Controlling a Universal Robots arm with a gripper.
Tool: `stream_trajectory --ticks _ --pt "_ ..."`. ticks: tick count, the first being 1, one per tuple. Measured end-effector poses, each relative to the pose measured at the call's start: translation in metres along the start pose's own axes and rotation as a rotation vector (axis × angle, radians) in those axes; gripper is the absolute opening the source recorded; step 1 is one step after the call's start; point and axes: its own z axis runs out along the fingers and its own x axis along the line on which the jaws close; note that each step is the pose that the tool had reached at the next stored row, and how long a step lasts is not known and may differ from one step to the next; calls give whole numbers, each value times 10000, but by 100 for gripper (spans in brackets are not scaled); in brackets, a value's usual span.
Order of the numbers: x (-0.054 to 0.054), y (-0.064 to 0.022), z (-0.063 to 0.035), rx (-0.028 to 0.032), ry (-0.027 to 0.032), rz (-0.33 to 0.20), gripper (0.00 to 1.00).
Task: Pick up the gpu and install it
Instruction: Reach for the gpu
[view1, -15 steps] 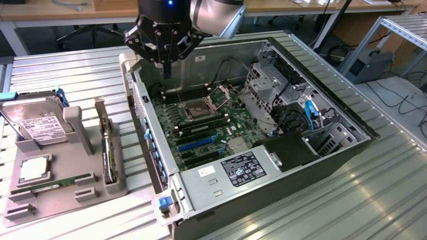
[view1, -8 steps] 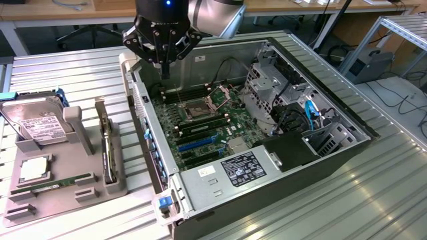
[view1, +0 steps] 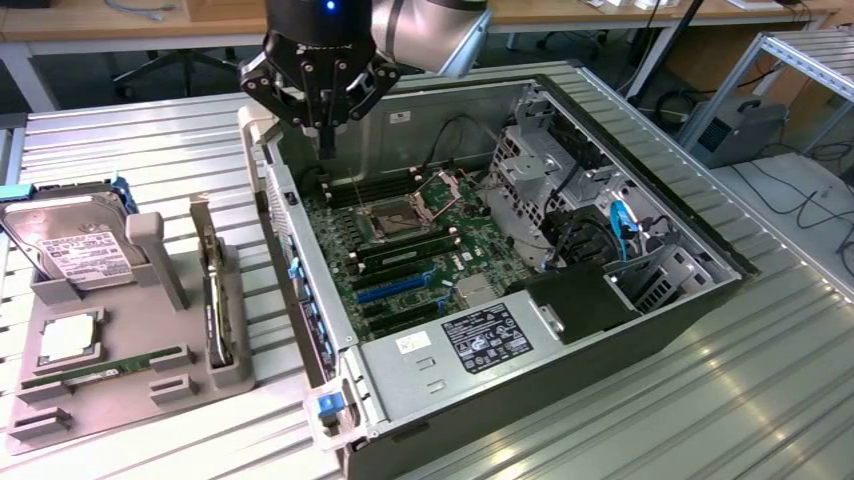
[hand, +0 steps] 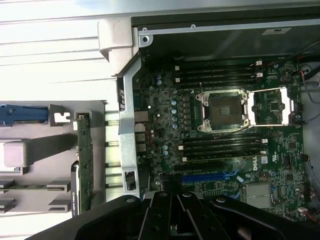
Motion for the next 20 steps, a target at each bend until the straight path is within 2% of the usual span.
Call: stream_trajectory --ticks 20 --pt "92 -7 -2 0 0 -1 11"
